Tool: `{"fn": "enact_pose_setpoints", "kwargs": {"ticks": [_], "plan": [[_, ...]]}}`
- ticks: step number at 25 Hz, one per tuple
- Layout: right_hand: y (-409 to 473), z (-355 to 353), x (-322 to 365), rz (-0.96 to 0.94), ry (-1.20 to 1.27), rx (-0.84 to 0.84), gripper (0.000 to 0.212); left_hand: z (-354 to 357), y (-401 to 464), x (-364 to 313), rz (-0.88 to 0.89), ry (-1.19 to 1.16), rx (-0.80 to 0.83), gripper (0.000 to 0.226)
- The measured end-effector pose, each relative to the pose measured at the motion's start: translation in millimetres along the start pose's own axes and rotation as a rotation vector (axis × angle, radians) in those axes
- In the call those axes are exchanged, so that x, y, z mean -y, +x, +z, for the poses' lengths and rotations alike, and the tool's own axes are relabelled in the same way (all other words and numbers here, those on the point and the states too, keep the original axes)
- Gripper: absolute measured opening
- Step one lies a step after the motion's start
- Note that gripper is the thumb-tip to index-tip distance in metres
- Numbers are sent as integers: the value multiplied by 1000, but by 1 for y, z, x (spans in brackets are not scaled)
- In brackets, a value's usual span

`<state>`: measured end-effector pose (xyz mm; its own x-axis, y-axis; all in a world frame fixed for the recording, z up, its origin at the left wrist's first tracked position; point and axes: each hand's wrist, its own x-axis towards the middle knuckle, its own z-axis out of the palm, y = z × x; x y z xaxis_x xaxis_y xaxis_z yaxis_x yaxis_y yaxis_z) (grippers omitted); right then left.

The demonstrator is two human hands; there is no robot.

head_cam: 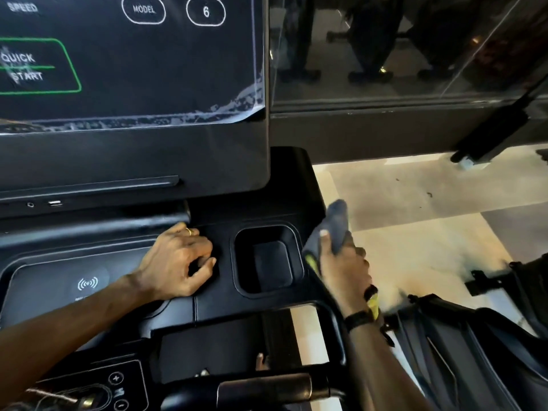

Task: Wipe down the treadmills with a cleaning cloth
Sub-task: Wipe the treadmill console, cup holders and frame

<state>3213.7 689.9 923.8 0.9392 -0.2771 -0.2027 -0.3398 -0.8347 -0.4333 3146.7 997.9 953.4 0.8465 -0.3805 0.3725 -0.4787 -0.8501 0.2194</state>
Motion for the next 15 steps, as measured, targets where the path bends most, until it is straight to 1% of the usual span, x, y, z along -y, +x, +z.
{"fn": "enact_pose_setpoints", "kwargs": {"ticks": [2, 3, 4, 5, 6, 7, 8, 9, 10, 11, 12, 13, 15], "plan": [[-3, 8, 32, -193, -162, -128, 81, 2, 0, 1, -12, -9, 7, 32], [12, 9, 52, -283, -193, -145, 78, 1, 0, 1, -19, -13, 11, 32], [33, 10, 70, -342, -174, -101, 74, 0, 0, 1, -24, -16, 16, 32], [59, 8, 84, -361, -115, -30, 72, -1, 1, 0, -24, -18, 20, 32], [88, 6, 92, -340, 1, 52, 69, -2, 2, -1, -25, -16, 24, 32], [113, 1, 93, -264, 161, 143, 66, -2, 2, -1, -28, -11, 31, 32], [132, -1, 89, -144, 315, 221, 65, -3, 3, -2, -36, -9, 33, 32], [140, 0, 81, -30, 393, 283, 66, -3, 3, -3, -47, -11, 31, 32], [139, 1, 71, 54, 385, 308, 68, -4, 2, -3, -55, -13, 29, 32], [130, 5, 63, 90, 324, 290, 71, -4, 2, -2, -58, -11, 29, 32], [115, 11, 55, 85, 244, 219, 73, -3, 2, -2, -60, -12, 31, 32], [95, 15, 51, 45, 162, 120, 76, -2, 2, -1, -58, -18, 34, 32], [63, 20, 61, -118, -2, -63, 80, -1, 2, 0, -47, -26, 35, 32]]}}
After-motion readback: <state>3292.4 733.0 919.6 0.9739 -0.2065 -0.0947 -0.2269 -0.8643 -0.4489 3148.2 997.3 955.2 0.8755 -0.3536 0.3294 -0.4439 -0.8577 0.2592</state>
